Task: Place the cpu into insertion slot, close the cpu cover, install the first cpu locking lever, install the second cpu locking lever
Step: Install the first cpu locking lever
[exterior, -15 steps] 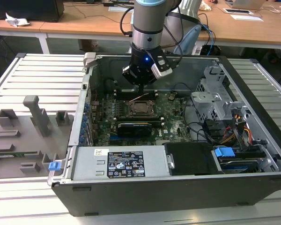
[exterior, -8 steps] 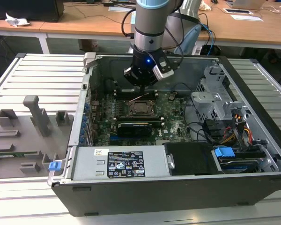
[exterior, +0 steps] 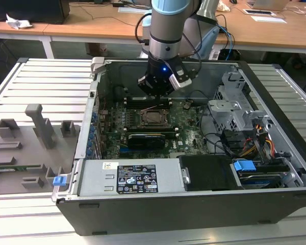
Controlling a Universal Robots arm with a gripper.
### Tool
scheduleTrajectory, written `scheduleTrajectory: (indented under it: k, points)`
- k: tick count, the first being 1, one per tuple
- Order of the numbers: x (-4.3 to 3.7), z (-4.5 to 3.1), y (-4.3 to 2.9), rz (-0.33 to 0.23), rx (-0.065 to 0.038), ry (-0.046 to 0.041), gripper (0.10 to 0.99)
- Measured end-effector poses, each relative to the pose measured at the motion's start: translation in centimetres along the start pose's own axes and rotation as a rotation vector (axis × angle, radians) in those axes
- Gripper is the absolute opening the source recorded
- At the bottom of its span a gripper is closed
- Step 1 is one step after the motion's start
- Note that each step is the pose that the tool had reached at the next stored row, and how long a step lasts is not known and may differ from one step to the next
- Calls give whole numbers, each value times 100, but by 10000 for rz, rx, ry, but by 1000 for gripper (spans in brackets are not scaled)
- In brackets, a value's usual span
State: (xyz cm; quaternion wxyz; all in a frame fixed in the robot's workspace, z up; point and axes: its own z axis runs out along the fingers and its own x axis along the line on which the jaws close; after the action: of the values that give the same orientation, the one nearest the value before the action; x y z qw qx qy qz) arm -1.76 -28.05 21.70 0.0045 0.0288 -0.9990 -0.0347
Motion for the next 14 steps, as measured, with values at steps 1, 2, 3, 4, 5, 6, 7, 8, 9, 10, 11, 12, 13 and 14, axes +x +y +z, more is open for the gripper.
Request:
scheduleTrajectory:
  k: [1, 2, 3, 4, 5, 6, 7, 8, 9, 10, 11, 12, 13, 14]
  points:
    - [-21, 45, -4, -30, 1, 2, 106]
    - [-23, 69, -6, -45, 1, 3, 106]
    - [-24, 74, -7, -49, 2, 3, 106]
    - [-24, 81, -7, -53, 2, 4, 106]
    - [-24, 86, -7, -55, 4, 4, 106]
    - [-24, 93, -8, -57, 6, 5, 106]
    - [-25, 102, -8, -60, 10, 5, 106]
    - [-27, 112, -9, -64, 15, 5, 106]
    - [-28, 119, -10, -66, 21, 6, 106]
    - [-29, 121, -10, -69, 26, 8, 106]
    - [-30, 123, -11, -71, 28, 9, 106]
    - [-30, 125, -11, -74, 28, 9, 106]
    - [-31, 127, -11, -76, 28, 9, 106]
    - [-31, 127, -11, -78, 28, 8, 106]
